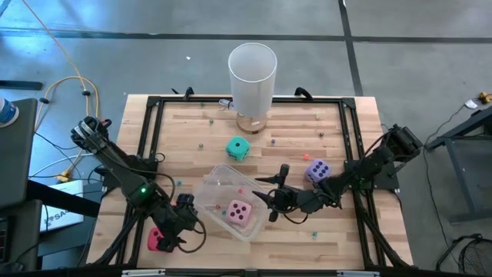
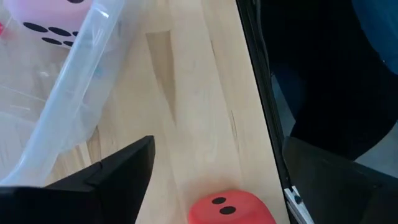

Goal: Pick & Place Dice
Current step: Put the big orange dice into the transparent bin

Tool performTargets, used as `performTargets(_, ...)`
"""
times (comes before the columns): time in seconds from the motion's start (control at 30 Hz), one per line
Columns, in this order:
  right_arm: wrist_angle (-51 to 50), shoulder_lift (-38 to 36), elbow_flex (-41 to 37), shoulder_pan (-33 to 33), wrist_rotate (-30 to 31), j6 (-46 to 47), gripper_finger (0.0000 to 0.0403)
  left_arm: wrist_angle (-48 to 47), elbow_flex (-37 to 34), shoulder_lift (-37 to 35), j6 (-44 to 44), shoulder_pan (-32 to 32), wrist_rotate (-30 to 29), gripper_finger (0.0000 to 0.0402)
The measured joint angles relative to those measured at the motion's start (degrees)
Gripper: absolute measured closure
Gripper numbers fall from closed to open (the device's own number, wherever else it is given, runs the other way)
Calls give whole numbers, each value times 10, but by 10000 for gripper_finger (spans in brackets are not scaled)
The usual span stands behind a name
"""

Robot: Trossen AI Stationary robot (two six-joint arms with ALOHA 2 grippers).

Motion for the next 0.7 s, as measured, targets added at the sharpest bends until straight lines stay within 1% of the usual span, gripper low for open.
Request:
performTargets(0.13,0,0,0,0,0,0,211,2,0,0,8,2,-9,53)
performTargets(0.27,0,0,0,-1,0,0,211,23,0,0,59,17,-20,53)
performTargets(0.43,0,0,0,-2,0,0,211,34,0,0,53,24,-15,53)
performTargets(0.5,0,0,0,-4,0,0,211,33,0,0,49,20,-43,53)
performTargets(0.57,-1,0,0,-6,0,0,211,36,0,4,31,10,-89,53)
performTargets(0.7,-10,0,0,-7,0,0,211,41,0,13,35,-6,-164,53)
